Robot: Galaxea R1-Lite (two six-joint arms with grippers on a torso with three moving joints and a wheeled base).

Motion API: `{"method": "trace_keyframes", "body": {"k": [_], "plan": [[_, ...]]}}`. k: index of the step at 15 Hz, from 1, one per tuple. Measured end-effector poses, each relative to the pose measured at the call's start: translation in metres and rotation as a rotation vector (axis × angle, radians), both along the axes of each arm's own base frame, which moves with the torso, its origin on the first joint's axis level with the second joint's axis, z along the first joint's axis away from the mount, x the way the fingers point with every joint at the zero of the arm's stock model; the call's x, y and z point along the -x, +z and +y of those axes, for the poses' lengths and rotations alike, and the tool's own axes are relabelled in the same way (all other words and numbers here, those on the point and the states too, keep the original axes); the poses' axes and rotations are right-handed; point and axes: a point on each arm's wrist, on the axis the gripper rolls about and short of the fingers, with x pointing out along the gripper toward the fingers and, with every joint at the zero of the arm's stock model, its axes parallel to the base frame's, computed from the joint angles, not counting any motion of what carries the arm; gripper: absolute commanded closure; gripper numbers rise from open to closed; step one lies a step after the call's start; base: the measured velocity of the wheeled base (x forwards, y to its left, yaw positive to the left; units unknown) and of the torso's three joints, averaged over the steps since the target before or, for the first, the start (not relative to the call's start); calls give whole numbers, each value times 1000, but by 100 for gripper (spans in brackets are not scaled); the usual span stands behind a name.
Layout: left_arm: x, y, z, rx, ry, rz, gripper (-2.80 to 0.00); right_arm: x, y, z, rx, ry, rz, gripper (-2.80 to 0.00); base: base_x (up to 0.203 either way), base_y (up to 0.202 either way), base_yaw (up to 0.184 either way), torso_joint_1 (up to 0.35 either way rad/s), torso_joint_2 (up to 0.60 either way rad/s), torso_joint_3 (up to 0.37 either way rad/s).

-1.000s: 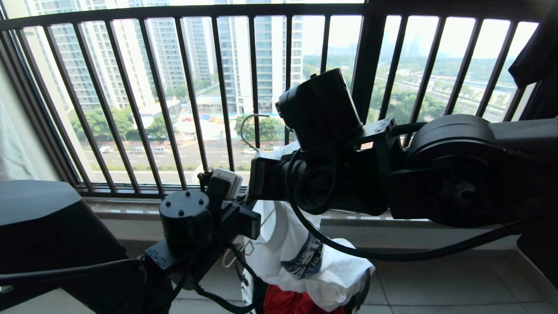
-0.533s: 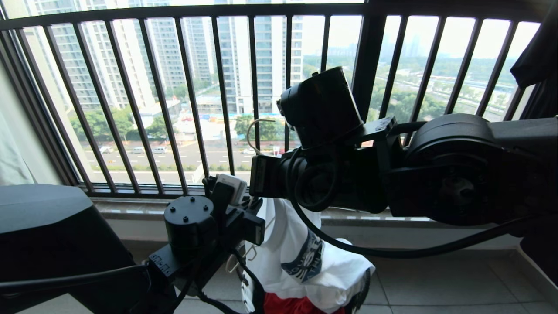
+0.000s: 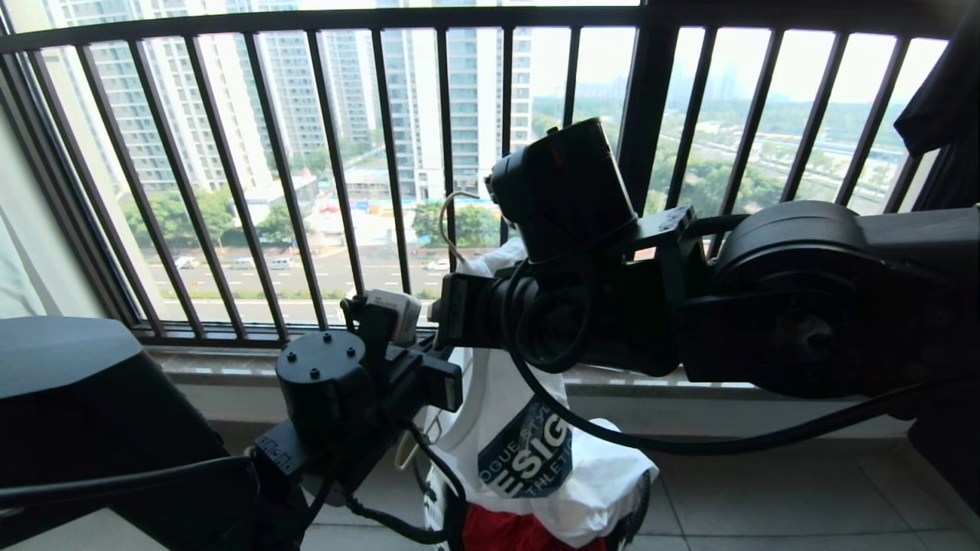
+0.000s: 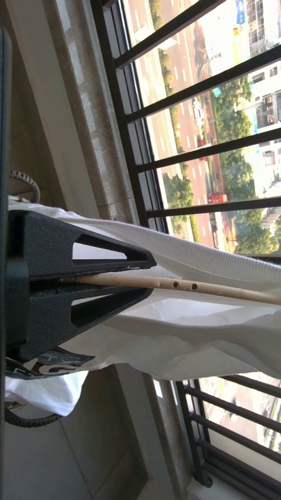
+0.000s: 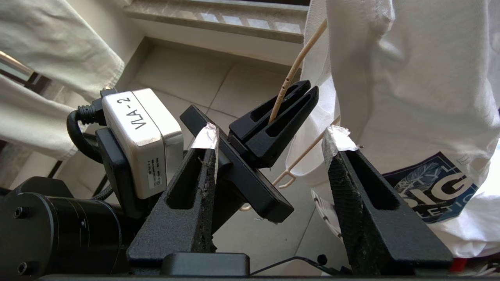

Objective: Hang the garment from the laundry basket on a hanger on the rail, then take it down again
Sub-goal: Hang the clothes on the clothes rack

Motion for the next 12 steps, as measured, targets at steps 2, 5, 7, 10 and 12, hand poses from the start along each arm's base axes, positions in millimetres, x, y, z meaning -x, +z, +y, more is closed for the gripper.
{"method": "trace_keyframes", "body": {"k": [2,5,7,10,12], "plan": [[-3,3,5,7,18,-9,0,-1,3,-4,-3,-11,-7,-280,0,0,0,0,0,0],[-9,12,16,26,47,-35,0,-5,19,-23,-4,-38,-44,-133,0,0,0,0,0,0],[-11,18,21,38,64,-51,0,-10,31,-43,0,-74,-82,0,0,0,0,0,0,0],[-10,24,24,65,53,-58,0,-17,43,-64,11,-115,-123,0,0,0,0,0,0,0],[-10,26,25,80,40,-58,0,-20,46,-71,27,-126,-140,0,0,0,0,0,0,0]]}}
